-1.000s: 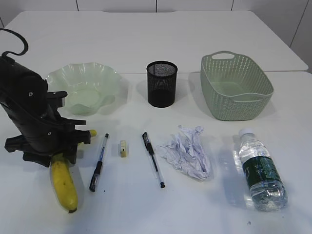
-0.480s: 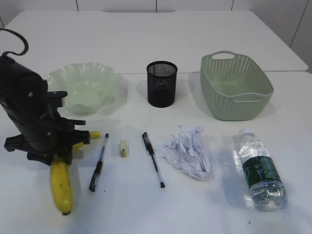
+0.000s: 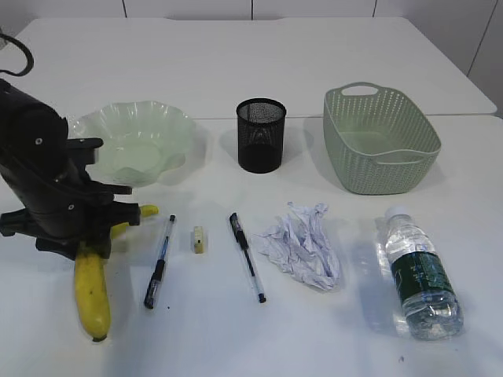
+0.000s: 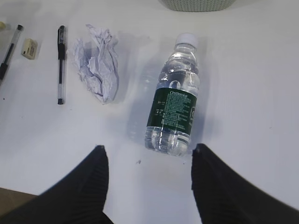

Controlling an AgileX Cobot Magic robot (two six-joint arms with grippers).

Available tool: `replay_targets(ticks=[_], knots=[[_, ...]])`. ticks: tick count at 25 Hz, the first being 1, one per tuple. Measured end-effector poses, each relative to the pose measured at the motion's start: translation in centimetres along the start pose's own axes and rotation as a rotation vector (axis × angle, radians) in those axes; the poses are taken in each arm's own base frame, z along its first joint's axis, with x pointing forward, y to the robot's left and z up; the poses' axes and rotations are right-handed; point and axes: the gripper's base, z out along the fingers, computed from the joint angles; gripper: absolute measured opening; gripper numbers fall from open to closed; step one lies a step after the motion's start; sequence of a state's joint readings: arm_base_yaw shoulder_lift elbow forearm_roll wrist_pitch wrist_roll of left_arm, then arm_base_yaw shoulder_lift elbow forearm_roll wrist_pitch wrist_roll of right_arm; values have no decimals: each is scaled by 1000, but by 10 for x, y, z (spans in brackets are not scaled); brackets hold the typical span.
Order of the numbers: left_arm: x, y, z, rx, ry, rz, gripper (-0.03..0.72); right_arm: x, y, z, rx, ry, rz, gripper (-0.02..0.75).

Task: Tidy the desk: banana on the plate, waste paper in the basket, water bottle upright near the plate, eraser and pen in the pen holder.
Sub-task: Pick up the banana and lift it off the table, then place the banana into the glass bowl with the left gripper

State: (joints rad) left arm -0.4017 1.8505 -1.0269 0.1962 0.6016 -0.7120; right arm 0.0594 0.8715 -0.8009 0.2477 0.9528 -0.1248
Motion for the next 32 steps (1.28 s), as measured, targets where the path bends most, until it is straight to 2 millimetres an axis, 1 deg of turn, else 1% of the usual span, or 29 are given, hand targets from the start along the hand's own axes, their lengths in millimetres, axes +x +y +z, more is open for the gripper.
replay_targets(ticks=[9,15,19,21,23,25,27,29,32], knots=[[-5,3,-41,51,-92,10,256,0,0,0,0,-2,0,425],[-6,3,-69,111,-147,-23,255,0,0,0,0,-2,0,425],[-13,0,-88,198,-252,-38,255,0,0,0,0,-2,0,425],[-23,-6,-99,239,-308,-44,255,0,0,0,0,-2,0,425],[-38,-10,-111,273,-362,-60,255,0,0,0,0,-2,0,425],[-60,-14,-124,307,-424,-86,255,0,0,0,0,-2,0,425],[-81,-16,-130,330,-460,-126,255,0,0,0,0,-2,0,425],[-102,-16,-131,352,-476,-180,255,0,0,0,0,-2,0,424],[-127,-15,-125,380,-470,-259,254,0,0,0,0,-2,2,423]])
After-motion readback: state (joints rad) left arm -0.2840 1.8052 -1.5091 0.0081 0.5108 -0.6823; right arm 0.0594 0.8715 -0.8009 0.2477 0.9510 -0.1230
